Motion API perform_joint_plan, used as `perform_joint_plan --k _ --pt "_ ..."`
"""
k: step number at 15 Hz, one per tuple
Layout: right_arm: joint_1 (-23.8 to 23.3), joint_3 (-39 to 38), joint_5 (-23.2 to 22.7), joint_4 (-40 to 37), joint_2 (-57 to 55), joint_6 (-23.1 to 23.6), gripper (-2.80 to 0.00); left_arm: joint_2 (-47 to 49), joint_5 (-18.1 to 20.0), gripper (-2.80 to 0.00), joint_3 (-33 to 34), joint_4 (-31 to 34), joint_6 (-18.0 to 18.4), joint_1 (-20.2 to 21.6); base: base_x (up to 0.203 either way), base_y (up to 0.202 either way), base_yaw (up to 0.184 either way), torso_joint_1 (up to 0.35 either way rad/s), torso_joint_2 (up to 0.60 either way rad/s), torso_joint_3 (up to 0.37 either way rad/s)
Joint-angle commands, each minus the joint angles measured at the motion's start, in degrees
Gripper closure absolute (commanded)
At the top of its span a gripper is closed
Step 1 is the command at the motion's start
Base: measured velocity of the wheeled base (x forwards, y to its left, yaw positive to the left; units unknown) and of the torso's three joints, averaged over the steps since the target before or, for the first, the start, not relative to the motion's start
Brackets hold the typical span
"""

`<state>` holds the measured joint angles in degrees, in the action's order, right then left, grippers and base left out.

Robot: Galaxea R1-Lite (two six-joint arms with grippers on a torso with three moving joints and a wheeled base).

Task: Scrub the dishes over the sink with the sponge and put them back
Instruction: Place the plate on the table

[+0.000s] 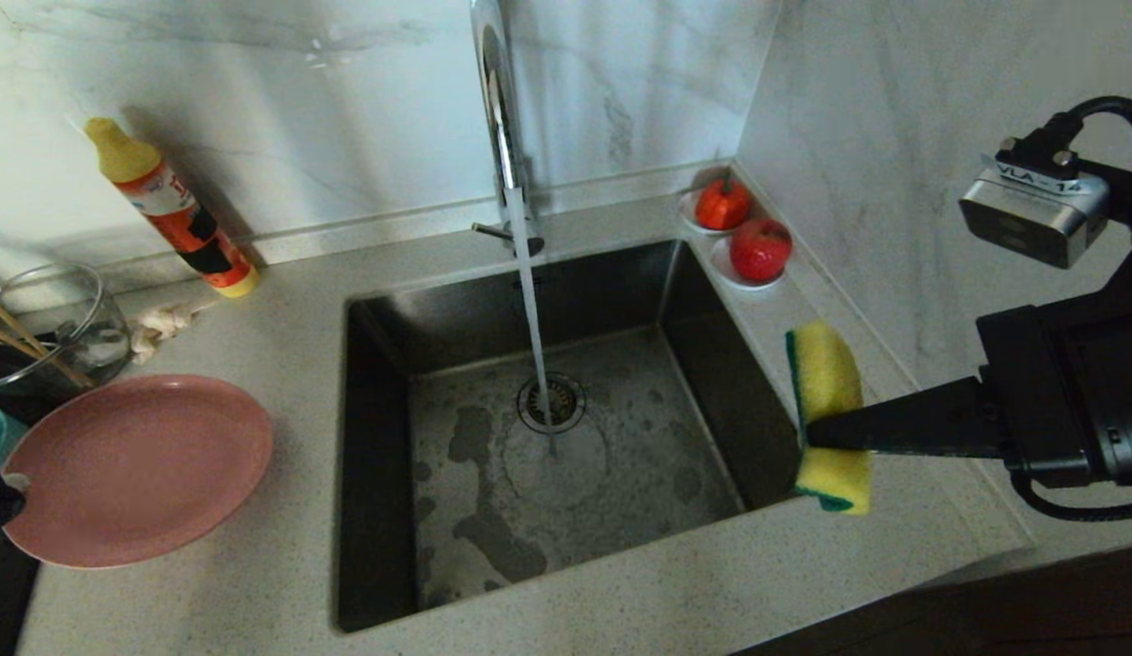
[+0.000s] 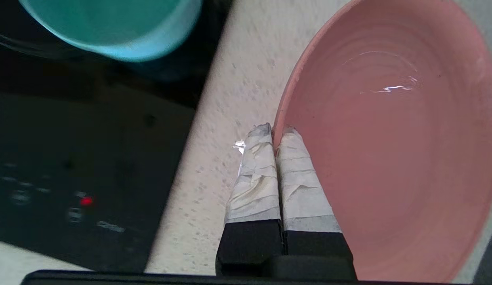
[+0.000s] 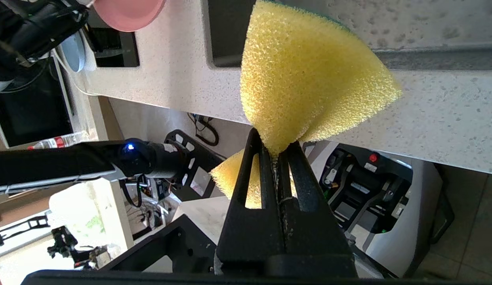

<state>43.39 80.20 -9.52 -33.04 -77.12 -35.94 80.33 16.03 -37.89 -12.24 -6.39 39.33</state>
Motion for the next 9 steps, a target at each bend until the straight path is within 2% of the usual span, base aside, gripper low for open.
perform_joint_plan --k 1,6,9 --pt "0.0 0.2 -0.2 -0.2 -0.4 -0.2 0.0 4.0 0.8 0.0 0.1 -0.4 0.0 0.7 0.0 0.0 0.0 0.0 0.0 0.0" --pt "0.0 0.0 -0.5 -0.2 -0.4 0.1 0.0 12.2 1.1 0.0 2.4 -13.7 -0.3 1.5 0.0 0.0 0.0 0.0 0.0 0.0" --pt "0.0 0.0 -1.3 -0.2 -0.4 0.3 0.0 15.5 1.1 0.0 2.2 -17.6 -1.6 2.2 0.0 0.0 0.0 0.0 0.0 0.0"
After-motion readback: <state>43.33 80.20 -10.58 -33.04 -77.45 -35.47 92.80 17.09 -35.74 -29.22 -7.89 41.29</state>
